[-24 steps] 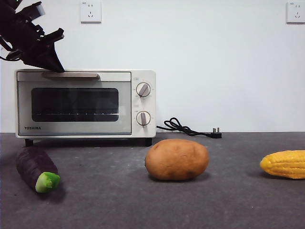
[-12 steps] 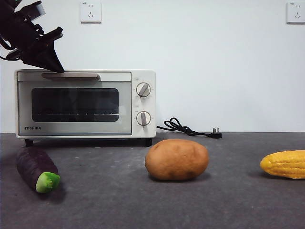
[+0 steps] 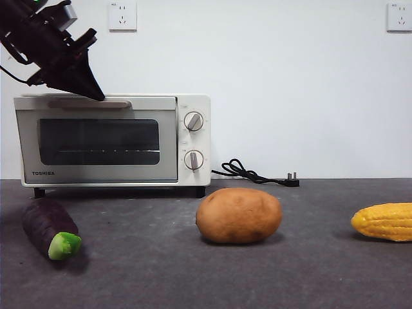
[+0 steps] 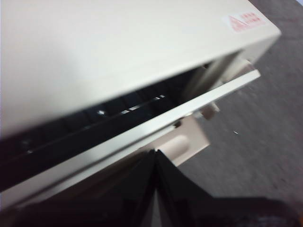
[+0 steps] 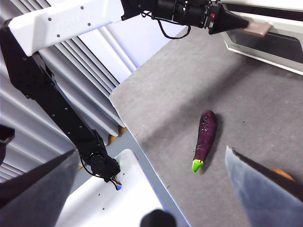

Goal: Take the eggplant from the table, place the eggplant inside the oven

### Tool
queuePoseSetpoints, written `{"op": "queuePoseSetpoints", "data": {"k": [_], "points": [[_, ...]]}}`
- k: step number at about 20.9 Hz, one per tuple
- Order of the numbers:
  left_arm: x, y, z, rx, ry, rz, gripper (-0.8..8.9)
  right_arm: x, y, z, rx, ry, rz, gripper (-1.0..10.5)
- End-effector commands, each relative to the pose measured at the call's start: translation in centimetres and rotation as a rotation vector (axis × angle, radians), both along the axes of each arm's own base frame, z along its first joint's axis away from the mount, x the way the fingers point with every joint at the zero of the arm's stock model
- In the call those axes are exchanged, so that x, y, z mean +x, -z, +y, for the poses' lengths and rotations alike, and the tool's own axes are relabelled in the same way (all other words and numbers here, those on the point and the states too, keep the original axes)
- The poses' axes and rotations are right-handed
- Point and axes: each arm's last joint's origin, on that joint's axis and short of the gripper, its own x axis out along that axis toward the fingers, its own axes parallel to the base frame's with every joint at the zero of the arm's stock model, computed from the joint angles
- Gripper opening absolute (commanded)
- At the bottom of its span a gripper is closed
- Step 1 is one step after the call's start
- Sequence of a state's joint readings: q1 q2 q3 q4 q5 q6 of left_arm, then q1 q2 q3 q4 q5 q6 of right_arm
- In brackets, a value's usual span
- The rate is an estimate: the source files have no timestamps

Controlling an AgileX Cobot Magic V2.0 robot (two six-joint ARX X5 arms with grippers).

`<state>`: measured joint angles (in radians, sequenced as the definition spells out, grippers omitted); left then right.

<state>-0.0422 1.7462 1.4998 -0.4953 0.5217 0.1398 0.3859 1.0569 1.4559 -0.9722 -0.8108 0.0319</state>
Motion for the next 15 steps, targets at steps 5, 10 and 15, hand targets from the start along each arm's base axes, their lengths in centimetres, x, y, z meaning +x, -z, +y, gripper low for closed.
{"op": "queuePoseSetpoints", "data": {"k": [5,10,15], "points": [[-1.2,2.4,-2.2,0.001,0.089,0.2,-0.06,0.0,-0.2,0.0,0.0,-0.008,-0.028,6.6],[-2.3,2.9,-3.8,0.001,0.145,0.305,-0.06,0.0,-0.2,0.0,-0.004,-0.014,-0.04,6.6],[-3.3,3.2,-5.3,0.015,0.186,0.385,-0.06,0.0,-0.2,0.0,-0.005,-0.014,-0.04,6.6]]}}
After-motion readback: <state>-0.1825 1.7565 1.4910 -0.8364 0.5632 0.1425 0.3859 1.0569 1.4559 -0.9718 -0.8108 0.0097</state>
